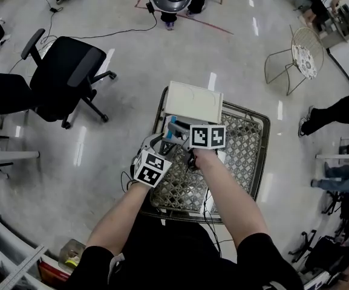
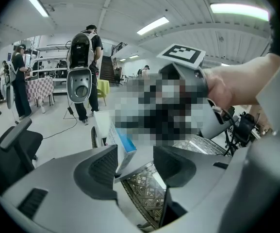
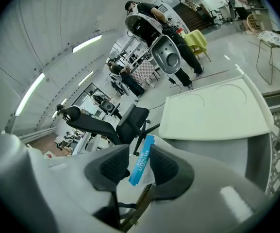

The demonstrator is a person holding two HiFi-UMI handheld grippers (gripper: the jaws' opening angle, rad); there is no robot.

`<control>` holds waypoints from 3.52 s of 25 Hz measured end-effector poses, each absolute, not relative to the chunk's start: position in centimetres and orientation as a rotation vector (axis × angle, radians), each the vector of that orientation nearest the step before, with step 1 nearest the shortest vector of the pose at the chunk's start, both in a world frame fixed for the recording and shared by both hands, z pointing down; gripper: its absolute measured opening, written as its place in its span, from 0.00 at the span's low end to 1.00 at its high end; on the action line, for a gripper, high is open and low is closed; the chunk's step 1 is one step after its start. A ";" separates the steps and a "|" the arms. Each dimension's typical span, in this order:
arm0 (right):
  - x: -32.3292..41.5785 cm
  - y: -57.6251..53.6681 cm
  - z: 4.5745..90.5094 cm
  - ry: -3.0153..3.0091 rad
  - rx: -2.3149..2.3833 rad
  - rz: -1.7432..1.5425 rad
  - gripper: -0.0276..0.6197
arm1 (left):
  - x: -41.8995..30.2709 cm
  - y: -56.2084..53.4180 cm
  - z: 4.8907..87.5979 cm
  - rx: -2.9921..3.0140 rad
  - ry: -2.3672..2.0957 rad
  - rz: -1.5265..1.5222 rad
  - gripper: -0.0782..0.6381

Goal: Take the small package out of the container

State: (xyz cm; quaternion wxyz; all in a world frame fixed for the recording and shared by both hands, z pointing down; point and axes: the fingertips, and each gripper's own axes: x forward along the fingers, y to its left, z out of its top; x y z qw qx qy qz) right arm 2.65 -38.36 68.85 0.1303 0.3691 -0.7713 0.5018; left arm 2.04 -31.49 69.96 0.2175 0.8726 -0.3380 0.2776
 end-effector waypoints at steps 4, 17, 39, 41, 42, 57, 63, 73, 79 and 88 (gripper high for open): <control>1.0 -38.8 68.6 -2.265 1.006 1.424 0.26 | 1.8 -32.8 70.9 2.410 -0.983 0.802 0.42; 4.2 -37.1 66.4 -2.291 1.141 1.383 0.27 | -0.5 -35.0 72.8 2.380 -0.997 0.808 0.24; 13.3 -27.4 49.4 -2.584 1.485 1.051 0.26 | -3.6 -30.5 52.7 2.592 -1.168 0.514 0.24; 14.5 -26.4 47.5 -2.616 1.495 0.970 0.26 | -3.9 -29.6 50.5 2.596 -1.211 0.480 0.24; 15.2 -25.9 46.7 -2.632 1.504 0.938 0.26 | -3.9 -29.2 49.4 2.599 -1.230 0.464 0.24; 25.7 -19.9 40.7 -2.710 1.593 0.553 0.12 | -3.0 -22.3 38.9 2.619 -1.466 0.275 0.24; 25.3 -19.4 36.4 -2.796 1.628 0.405 0.06 | -3.9 -22.2 36.5 2.640 -1.495 0.221 0.24; 20.7 -18.9 34.0 -2.848 1.585 0.266 0.05 | -6.3 -22.5 34.3 2.661 -1.500 0.128 0.24; 18.4 -19.9 34.0 -2.829 1.556 0.238 0.05 | -7.9 -23.7 34.9 2.633 -1.493 0.094 0.24; 16.6 -20.4 34.8 -2.815 1.565 0.274 0.05 | -9.0 -24.3 36.0 2.632 -1.454 0.105 0.24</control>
